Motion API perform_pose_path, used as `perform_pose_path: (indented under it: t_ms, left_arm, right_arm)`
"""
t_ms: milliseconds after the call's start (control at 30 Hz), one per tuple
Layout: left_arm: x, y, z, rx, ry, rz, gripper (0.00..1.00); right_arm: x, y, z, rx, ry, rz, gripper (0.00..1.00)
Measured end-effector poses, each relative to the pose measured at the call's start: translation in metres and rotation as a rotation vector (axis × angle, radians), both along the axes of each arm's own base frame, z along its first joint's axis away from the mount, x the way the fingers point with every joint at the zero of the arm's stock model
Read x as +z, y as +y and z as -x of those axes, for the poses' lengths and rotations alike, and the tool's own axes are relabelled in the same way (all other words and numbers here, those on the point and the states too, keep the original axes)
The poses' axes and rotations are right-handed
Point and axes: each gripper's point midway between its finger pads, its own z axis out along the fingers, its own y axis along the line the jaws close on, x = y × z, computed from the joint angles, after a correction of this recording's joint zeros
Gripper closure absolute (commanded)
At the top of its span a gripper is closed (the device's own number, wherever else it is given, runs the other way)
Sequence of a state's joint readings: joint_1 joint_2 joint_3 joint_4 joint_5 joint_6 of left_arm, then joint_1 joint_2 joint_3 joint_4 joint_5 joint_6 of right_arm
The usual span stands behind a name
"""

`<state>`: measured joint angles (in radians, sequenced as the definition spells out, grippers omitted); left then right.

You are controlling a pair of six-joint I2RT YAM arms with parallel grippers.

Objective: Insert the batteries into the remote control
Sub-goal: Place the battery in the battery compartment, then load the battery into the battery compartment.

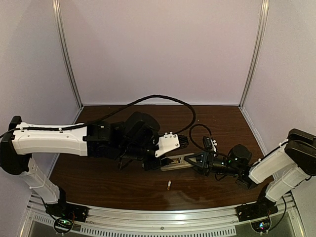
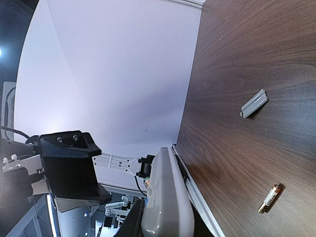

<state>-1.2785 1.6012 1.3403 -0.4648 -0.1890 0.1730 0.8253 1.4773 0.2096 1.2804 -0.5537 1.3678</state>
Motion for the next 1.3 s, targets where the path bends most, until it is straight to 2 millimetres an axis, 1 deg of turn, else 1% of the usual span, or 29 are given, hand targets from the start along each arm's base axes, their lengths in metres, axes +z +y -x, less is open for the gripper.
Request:
perform_pose_path:
  t_ms: [100,200,300,367,433,533,633,733,800,967,1067,1167,1300]
  left_arm:
    - [0.013,0.012,0.007,-0.036,-0.007,0.061,0.53]
    - [0.026,0.026,0.011,-0.079,-0.032,0.117,0.57]
    - [0.029,0.032,0.018,-0.127,-0.045,0.144,0.62]
    - [0.023,0.030,0.023,-0.161,-0.038,0.140,0.64]
    - [0.015,0.026,0.027,-0.186,-0.025,0.127,0.64]
    - [0.002,0.018,0.032,-0.215,-0.006,0.110,0.65]
    - [-0.007,0.013,0.036,-0.233,0.005,0.095,0.65]
    - [-0.007,0.009,0.038,-0.243,0.004,0.102,0.64]
    - [-0.008,0.007,0.040,-0.250,0.006,0.104,0.64]
    - [-0.022,0.000,0.045,-0.266,0.022,0.081,0.65]
    - [-0.031,-0.004,0.044,-0.266,0.031,0.062,0.68]
    - [-0.035,-0.010,0.041,-0.257,0.035,0.055,0.71]
    - [-0.038,-0.015,0.034,-0.228,0.022,0.045,0.72]
  right_arm:
    - [0.002,-0.001,0.002,0.008,-0.002,0.004,1.00]
    - [0.006,-0.004,0.008,0.020,-0.008,0.015,1.00]
    - [0.009,-0.009,0.013,0.026,-0.020,0.056,1.00]
    - [0.009,-0.013,0.016,0.026,-0.029,0.105,1.00]
    - [0.013,-0.016,0.018,0.021,-0.045,0.141,1.00]
    - [0.016,-0.018,0.018,0.016,-0.056,0.165,1.00]
    - [0.003,-0.018,0.018,0.019,-0.020,0.192,1.00]
    - [-0.016,-0.019,0.019,0.022,0.032,0.224,1.00]
    - [-0.020,-0.019,0.019,0.022,0.046,0.231,1.00]
    - [-0.016,-0.018,0.019,0.022,0.038,0.217,1.00]
    - [-0.015,-0.018,0.019,0.024,0.034,0.213,1.00]
    - [-0.013,-0.017,0.019,0.028,0.031,0.208,1.00]
    - [-0.013,-0.017,0.020,0.031,0.029,0.205,1.00]
